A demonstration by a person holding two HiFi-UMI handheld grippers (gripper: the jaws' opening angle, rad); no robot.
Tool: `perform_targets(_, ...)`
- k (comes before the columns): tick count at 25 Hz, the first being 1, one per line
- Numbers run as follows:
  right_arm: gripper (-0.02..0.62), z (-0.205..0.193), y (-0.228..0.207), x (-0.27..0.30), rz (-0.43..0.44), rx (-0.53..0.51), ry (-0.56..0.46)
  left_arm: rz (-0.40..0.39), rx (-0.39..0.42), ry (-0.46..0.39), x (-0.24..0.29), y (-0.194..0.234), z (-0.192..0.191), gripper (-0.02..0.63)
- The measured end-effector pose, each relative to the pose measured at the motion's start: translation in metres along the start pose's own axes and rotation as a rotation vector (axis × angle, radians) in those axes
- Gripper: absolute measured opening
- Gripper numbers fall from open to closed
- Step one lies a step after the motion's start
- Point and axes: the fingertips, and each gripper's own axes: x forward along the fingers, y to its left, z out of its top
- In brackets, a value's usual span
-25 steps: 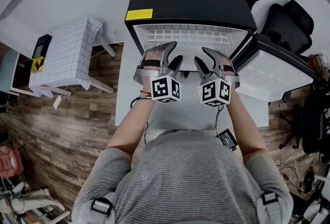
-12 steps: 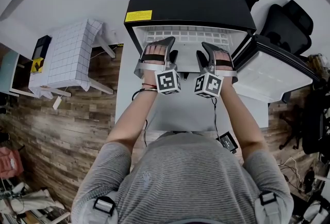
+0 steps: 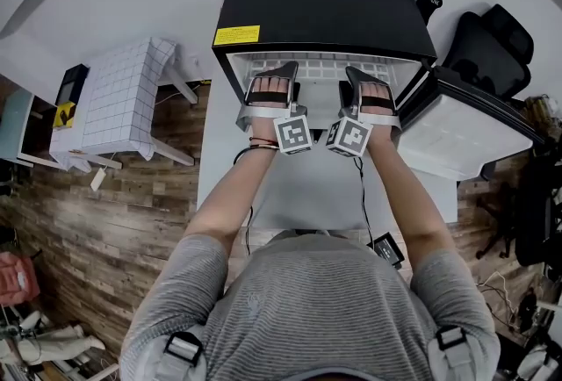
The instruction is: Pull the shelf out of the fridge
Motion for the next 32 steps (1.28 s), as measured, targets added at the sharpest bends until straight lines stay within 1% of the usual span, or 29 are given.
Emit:
perform_targets(4, 0.181, 0.004, 0.005, 0.014, -0.013, -0.057, -0.016, -0.018, -0.010, -0.027, 0.011, -0.004, 0.003, 0.285)
perform_targets(6, 0.181, 0.001, 0.007, 0.019, -0.011, -0.064, -0.004, -0.047, -0.037, -0.041, 0.014, -0.008, 0.004, 0.285)
perform_targets(8, 0.181, -0.004, 0.008, 0.024, -0.012, -0.069, 0.013, -0.061, -0.041, -0.044, 0.018, -0.012, 0.004, 0.285)
perform_targets(13, 0.181, -0.010, 0.010, 0.033, -0.016, -0.101, 0.033, -0.061, -0.039, -0.021, 0.029, -0.018, -0.004, 0.285)
perform_targets(18, 0.181, -0.013, 0.005, 0.043, -0.021, -0.124, 0.056, -0.042, -0.046, -0.022, 0.039, -0.014, -0.005, 0.284)
perform_targets(21, 0.181, -0.017, 0.006, 0.049, -0.012, -0.142, 0.074, -0.019, -0.001, 0.016, 0.048, -0.011, -0.013, 0.282)
perform_targets(23, 0.181, -0.017, 0.006, 0.052, 0.000, -0.129, 0.075, -0.010, -0.018, 0.014, 0.051, -0.008, -0.011, 0.282)
perform_targets(25, 0.181, -0.012, 0.004, 0.052, 0.001, -0.104, 0.057, 0.017, 0.013, 0.036, 0.052, -0.003, -0.012, 0.282)
perform_targets(26, 0.181, -0.014, 0.004, 0.053, -0.001, -0.109, 0.061, 0.019, 0.017, 0.036, 0.052, -0.003, -0.011, 0.282)
perform_targets(27, 0.181, -0.018, 0.005, 0.055, -0.003, -0.124, 0.075, 0.032, 0.043, 0.049, 0.052, -0.001, -0.012, 0.281)
perform_targets(29, 0.181, -0.023, 0.008, 0.059, -0.006, -0.143, 0.094, 0.093, 0.146, 0.116, 0.053, 0.013, -0.022, 0.281)
perform_targets(30, 0.181, -0.024, 0.008, 0.062, -0.015, -0.147, 0.093, 0.107, 0.169, 0.133, 0.054, 0.016, -0.024, 0.281)
perform_targets(32, 0.181, -0.023, 0.007, 0.067, -0.040, -0.158, 0.079, 0.103, 0.182, 0.137, 0.058, 0.016, -0.023, 0.281)
